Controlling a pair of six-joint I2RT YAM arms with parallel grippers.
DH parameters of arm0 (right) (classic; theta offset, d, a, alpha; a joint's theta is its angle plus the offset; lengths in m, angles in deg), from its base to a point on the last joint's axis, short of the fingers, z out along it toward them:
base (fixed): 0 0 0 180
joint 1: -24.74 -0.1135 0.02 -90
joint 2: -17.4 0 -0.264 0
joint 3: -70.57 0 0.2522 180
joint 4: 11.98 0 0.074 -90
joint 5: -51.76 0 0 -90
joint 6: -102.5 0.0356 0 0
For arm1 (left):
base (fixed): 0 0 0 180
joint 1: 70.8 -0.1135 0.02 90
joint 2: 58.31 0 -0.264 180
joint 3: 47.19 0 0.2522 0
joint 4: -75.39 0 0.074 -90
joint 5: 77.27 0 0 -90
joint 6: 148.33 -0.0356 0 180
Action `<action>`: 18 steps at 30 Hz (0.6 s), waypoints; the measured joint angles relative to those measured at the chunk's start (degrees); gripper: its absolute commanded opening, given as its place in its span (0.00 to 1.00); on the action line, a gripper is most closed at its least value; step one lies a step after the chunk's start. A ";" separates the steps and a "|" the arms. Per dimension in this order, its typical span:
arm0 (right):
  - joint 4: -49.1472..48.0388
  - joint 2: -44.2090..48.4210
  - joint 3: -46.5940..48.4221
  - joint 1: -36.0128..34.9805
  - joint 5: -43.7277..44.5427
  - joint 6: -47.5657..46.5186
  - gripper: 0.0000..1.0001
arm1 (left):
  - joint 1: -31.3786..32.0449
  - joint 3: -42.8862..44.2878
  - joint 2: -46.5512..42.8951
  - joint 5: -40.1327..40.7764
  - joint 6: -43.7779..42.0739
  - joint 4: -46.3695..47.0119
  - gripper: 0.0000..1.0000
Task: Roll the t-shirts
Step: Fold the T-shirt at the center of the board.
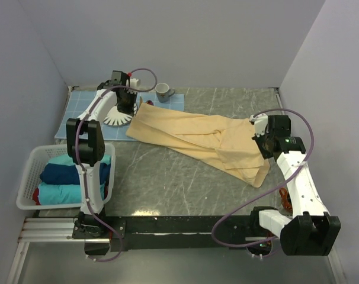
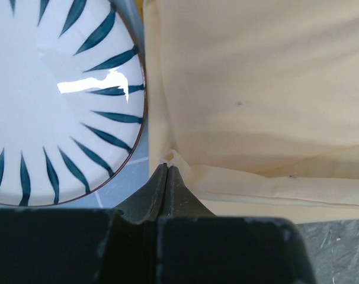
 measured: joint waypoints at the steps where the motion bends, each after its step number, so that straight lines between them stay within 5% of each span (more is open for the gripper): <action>1: -0.20 -0.37 0.00 0.11 0.02 0.00 0.00 | 0.22 0.39 0.39 0.04 0.00 0.09 0.01; 18: -3.69 -6.86 1.49 0.87 0.09 0.20 0.00 | 1.18 4.02 4.74 4.52 0.46 0.90 0.02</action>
